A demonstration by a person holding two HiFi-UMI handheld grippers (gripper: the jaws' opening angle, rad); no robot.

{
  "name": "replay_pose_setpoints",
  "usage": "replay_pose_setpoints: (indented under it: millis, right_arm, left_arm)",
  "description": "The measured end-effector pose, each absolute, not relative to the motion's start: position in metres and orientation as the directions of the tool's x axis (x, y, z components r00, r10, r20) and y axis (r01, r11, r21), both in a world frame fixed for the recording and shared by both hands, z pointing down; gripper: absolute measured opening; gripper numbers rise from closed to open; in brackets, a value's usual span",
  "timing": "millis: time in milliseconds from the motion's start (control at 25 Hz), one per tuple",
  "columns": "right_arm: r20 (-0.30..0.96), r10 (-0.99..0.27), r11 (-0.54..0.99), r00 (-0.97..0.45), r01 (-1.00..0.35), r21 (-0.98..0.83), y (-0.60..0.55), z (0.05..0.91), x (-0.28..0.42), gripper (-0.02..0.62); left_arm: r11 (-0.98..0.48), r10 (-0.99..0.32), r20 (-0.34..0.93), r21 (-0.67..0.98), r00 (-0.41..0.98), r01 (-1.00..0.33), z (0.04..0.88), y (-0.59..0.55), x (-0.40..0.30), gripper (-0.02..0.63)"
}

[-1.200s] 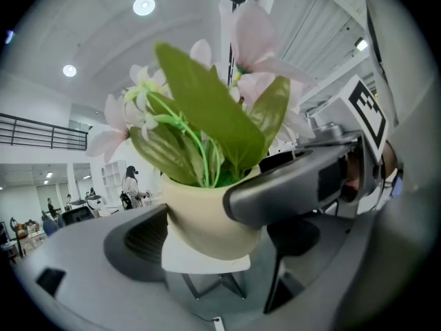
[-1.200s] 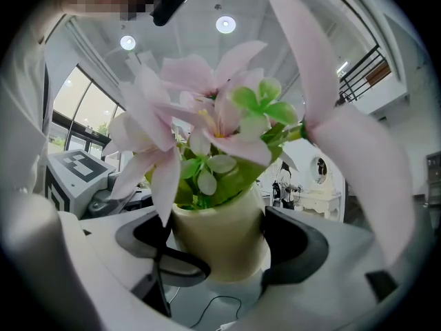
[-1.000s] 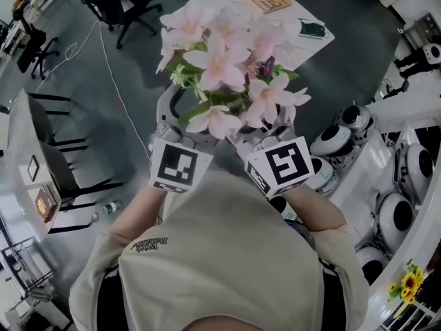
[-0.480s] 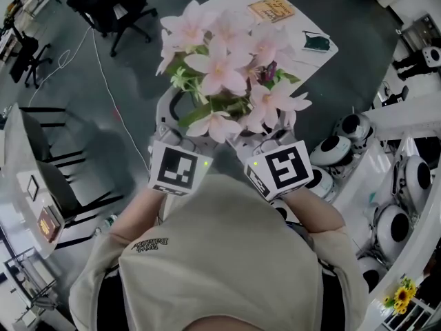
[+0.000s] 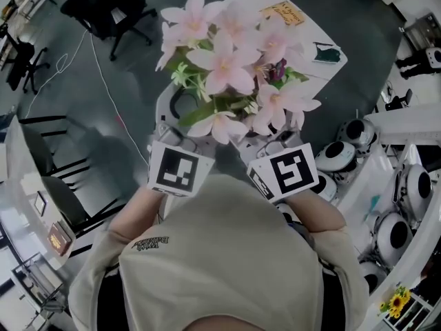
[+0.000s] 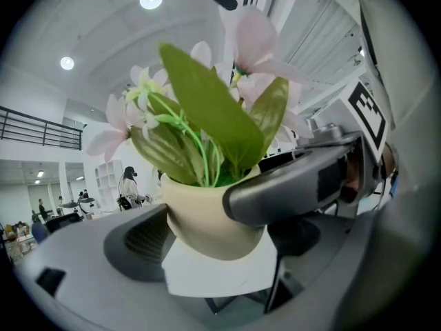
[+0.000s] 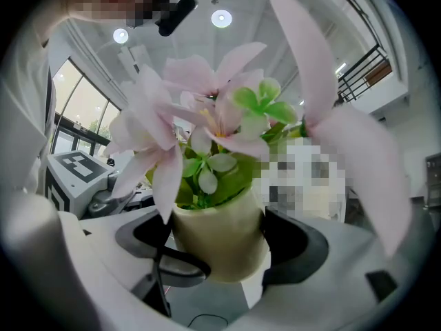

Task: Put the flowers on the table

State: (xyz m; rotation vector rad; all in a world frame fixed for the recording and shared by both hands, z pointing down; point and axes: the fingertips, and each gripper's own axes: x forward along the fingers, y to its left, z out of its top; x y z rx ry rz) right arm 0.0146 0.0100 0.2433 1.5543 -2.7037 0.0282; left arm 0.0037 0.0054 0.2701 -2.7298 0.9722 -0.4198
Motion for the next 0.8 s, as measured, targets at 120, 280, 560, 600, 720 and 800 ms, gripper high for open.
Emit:
replay_pose_setpoints:
  millis: [120, 280, 560, 600, 720, 800]
  right_arm:
    - [0.036, -0.866, 0.499, -0.498, -0.867, -0.005, -0.015, 0.242, 0.009, 0.434]
    - [0.04, -0.872, 0.489, -0.489, -0.872, -0.003, -0.047, 0.242, 0.0, 0.434]
    - [0.038, -0.882, 0.471, -0.471, -0.882, 0.005, -0.098, 0.241, -0.009, 0.434]
    - [0.035, -0.883, 0.468, -0.468, -0.884, 0.006, -0.104, 0.24, -0.01, 0.434]
    - [0.031, -0.885, 0.465, -0.465, -0.885, 0.007, -0.12, 0.239, -0.012, 0.434]
    - [0.031, -0.884, 0.467, -0.467, -0.884, 0.007, -0.127, 0.24, -0.011, 0.434]
  left_arm:
    - [-0.763, -0.638, 0.197, -0.287, 0.744, -0.579, 0.269, -0.02, -0.002, 0.456]
    - [-0.769, -0.631, 0.197, -0.287, 0.751, -0.571, 0.269, -0.052, -0.011, 0.456]
    - [-0.777, -0.618, 0.19, -0.295, 0.763, -0.556, 0.267, -0.103, -0.02, 0.456]
    - [-0.778, -0.616, 0.188, -0.298, 0.765, -0.554, 0.266, -0.109, -0.02, 0.456]
    - [-0.778, -0.615, 0.187, -0.303, 0.766, -0.55, 0.265, -0.126, -0.022, 0.456]
    - [-0.777, -0.615, 0.188, -0.31, 0.765, -0.548, 0.266, -0.132, -0.022, 0.456]
